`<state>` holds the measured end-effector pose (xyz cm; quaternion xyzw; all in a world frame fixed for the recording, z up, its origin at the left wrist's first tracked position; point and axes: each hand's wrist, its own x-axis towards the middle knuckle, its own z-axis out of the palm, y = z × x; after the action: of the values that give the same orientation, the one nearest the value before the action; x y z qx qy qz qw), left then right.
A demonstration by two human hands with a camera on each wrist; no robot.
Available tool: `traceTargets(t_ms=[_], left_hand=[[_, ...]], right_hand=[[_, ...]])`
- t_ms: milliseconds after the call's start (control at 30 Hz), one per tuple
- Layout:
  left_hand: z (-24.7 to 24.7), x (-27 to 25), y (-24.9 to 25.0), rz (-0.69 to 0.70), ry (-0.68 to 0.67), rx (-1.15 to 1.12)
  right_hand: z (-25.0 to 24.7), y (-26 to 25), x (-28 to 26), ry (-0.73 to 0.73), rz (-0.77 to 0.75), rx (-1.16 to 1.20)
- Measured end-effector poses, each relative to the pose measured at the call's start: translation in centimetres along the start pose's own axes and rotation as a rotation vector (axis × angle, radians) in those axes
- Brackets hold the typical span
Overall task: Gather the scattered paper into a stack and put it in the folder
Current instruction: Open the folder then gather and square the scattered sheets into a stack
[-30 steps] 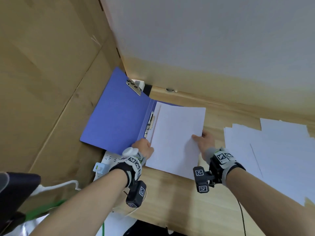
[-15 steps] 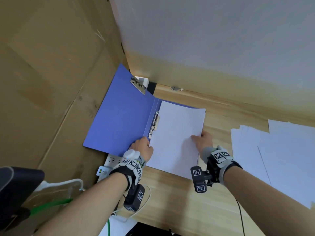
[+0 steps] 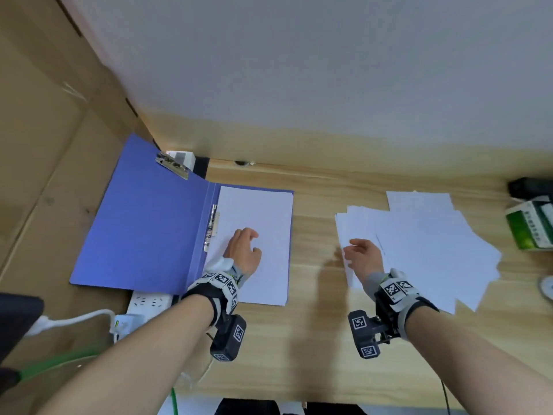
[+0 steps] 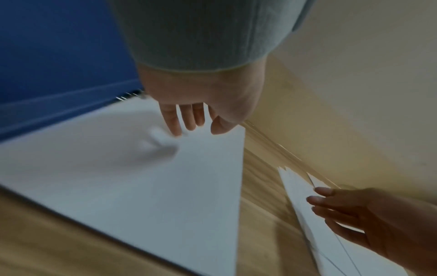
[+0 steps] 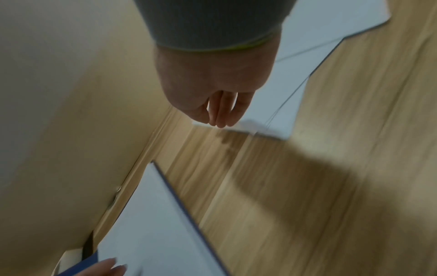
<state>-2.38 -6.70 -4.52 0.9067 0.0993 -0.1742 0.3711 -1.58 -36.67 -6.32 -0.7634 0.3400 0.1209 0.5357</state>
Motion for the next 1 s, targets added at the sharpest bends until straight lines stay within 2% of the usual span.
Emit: traceTargets(t_ms=[133, 200, 333, 400, 467, 533, 633, 800, 1000], left_hand=[[4.0, 0.0, 4.5, 0.034, -0.08, -0.043], [7.5, -0.3, 7.9, 0.038, -0.114, -0.029], [12.9, -0.9, 12.1, 0.051, -0.158, -0.03], [16.3, -1.5, 14.8, 0.048, -0.192, -0.025], [18.0, -2.4, 16.0, 0.048, -0.243, -0.056], [20.4, -3.1, 17.4, 0.061, -0.303, 0.028], [21.5, -3.7, 18.4, 0.064, -0.39, 0.26], [19.9, -4.0, 19.6, 0.015, -0.463, 0.563], [17.6, -3.0, 18.9, -0.055, -0.46, 0.67]], right_hand=[[-6.3, 1.4, 1.1, 0.035, -0.008, -0.043], [-11.0, 2.3, 2.5, 0.052, -0.016, -0.066], [-17.2, 3.9, 5.4, 0.067, -0.023, -0.185], [-20.8, 5.1, 7.4, 0.041, -0.043, -0.297], [-22.1, 5.9, 8.1, -0.005, -0.092, -0.396], [-24.0, 6.7, 8.6, -0.061, -0.141, -0.448], [-24.2, 6.8, 8.0, -0.112, -0.215, -0.595], [-23.3, 5.9, 5.9, -0.257, -0.216, -0.698], [-21.2, 5.6, 4.3, -0.355, -0.297, -0.836]])
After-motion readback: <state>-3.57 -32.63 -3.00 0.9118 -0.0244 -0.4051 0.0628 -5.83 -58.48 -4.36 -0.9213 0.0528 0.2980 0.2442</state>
